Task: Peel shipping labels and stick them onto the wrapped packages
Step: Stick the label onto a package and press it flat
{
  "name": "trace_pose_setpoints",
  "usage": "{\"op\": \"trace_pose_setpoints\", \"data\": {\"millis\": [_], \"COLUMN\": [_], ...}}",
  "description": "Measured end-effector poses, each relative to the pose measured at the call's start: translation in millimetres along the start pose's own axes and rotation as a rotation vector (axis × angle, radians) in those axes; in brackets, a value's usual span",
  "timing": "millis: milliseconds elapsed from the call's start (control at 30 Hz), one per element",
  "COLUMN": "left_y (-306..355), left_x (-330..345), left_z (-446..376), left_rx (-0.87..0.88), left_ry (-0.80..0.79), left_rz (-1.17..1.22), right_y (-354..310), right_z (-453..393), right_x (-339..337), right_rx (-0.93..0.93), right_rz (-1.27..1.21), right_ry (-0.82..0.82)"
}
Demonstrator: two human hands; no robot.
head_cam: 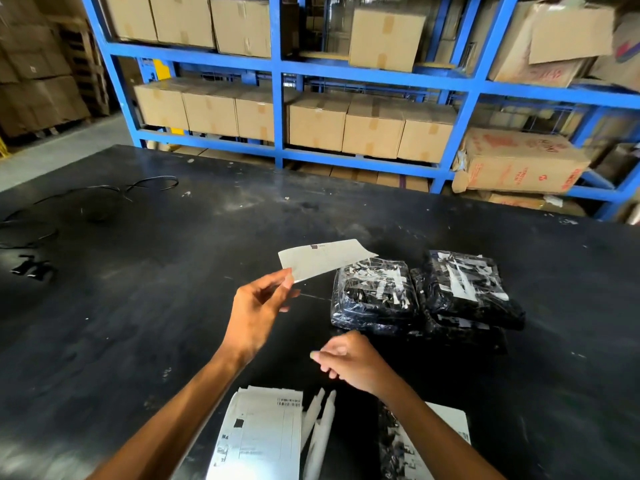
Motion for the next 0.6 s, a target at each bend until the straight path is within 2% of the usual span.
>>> {"op": "trace_pose_setpoints", "data": {"millis": [133,267,433,533,600], "left_y": [2.7,8.5,16.9,28.3,34.9], "left_x": [12.6,34.2,55.3,67.5,77.5], "left_z": [4.6,16.0,25.0,20.6,11.2], "left_rx": [0.058,0.091,0.091,0.042,0.036], "left_ry": [-0.035,-0.107,-0.263,-0.211,-0.135], "left_rz": [-0.058,-0.097,-0.014,0.062,0.071], "right_y": [-29.1,-46.3,-50.6,-46.3,-45.4], "right_z": [-7.9,-8.9,-6.4,5.9,17.3], "right_x": [-38.1,-66.4,-88.1,-114.0,-133.8], "right_rx": [-0.038,-0.097,-0.116,-0.090,-0.087], "right_rz": [-0.442,-0.557,-0.588,-0.676,-0.729], "right_ry": [0.435,0.762,0.880,0.990,0.986]}}
Point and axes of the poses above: each hand's wrist, its own z-axis away from the middle knuckle, its own x-axis out of the palm, y = z × x, the point moved 2 cm from there along -z, towards the middle knuckle, and after that the axes turned 14 degrees about -x, right-handed, at the moved point
